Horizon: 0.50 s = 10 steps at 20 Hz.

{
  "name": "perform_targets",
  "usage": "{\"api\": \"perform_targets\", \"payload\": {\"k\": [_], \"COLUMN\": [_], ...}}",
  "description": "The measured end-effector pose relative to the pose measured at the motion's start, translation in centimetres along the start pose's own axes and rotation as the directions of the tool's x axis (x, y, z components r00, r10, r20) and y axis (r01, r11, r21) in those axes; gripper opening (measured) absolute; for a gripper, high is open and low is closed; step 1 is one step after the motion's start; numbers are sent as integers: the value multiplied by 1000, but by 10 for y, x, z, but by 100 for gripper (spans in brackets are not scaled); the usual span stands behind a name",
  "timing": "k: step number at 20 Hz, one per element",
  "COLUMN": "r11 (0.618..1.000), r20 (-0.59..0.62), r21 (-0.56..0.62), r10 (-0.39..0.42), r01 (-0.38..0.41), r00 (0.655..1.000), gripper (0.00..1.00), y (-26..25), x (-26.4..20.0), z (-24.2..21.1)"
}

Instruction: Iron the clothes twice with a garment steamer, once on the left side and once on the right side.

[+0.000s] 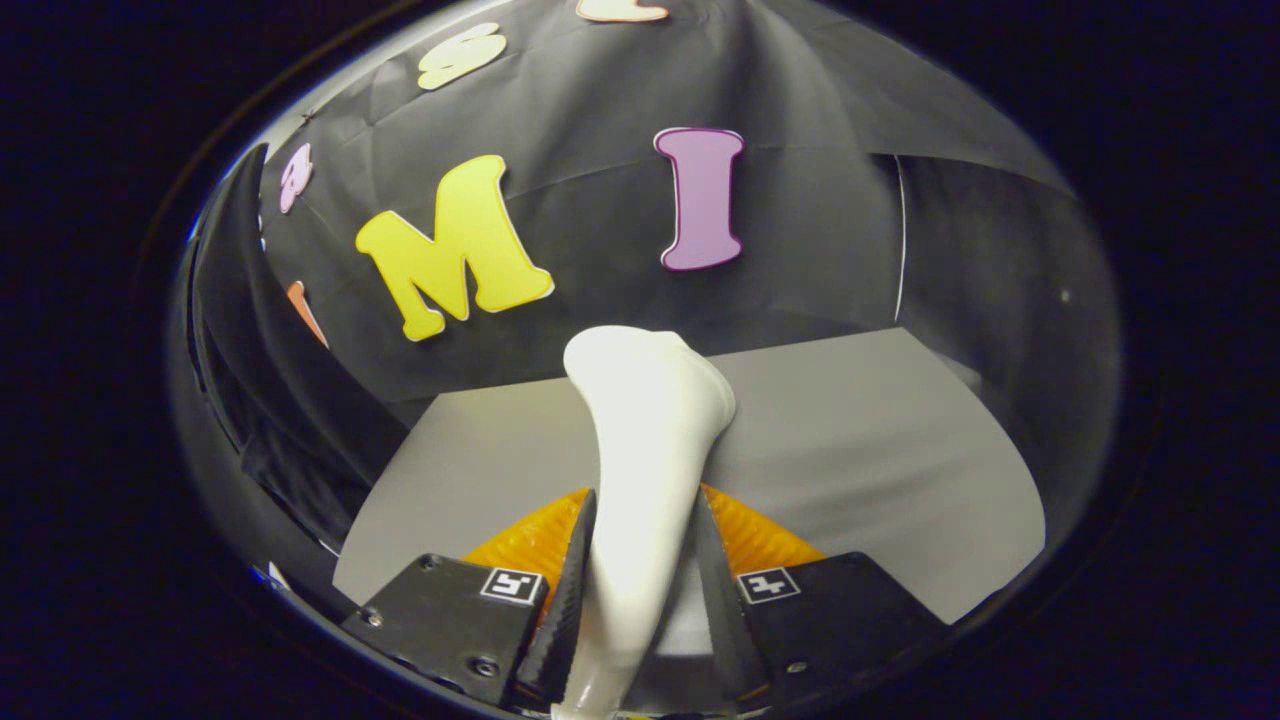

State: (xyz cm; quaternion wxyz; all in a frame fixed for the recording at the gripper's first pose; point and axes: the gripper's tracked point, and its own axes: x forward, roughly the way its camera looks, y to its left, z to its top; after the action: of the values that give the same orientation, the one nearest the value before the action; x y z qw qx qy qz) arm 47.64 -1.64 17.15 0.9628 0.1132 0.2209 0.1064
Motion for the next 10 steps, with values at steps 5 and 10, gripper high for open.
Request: {"api": "perform_targets", "payload": {"k": [5,10], "r11": [998,999], "r20": [2,97], "r21": [64,45], "r10": [10,10], "r01": [-10,-14], "r00": [1000,995], "gripper": [40,36], "y": [14,30], "x": [-1,-30], "z": [1,13]}}
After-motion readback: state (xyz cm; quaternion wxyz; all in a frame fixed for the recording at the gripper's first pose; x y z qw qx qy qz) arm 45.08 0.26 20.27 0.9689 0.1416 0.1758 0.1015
